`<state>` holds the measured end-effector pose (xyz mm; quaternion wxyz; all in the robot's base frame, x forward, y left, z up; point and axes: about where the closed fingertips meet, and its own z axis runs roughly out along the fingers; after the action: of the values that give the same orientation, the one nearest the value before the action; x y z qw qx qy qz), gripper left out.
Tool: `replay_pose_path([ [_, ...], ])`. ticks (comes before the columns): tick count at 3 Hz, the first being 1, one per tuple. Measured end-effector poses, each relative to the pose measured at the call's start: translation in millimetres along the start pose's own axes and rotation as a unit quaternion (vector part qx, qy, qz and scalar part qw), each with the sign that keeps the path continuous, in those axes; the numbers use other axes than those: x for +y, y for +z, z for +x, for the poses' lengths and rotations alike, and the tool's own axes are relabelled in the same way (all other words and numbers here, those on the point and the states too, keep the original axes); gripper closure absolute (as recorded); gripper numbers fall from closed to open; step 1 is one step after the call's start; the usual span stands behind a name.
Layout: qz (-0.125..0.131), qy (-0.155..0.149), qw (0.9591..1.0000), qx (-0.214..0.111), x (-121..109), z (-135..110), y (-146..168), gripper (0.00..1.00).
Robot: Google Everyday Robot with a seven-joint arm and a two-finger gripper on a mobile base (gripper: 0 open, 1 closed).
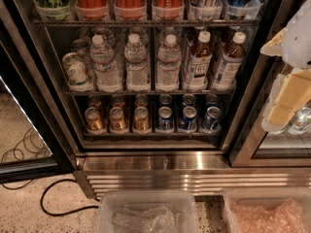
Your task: Pick orange can from bottom shelf of fridge
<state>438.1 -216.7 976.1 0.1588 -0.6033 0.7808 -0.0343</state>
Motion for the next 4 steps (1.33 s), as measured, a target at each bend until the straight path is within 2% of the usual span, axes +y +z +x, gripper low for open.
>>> replay_pose_path([
  [1,0.0,0.0,1.0,0.0,0.0,0.0,0.1,0.0],
  [2,0.004,0.013,0.9998,-0.014,1.4,-2.5,5.4,0.0],
  [3,-0.001,0.075,0.9952,-0.062,18.2,-1.0,27.4,0.0],
  [4,0.0,0.133,0.9838,-0.121,35.4,-1.4,56.4,0.0],
])
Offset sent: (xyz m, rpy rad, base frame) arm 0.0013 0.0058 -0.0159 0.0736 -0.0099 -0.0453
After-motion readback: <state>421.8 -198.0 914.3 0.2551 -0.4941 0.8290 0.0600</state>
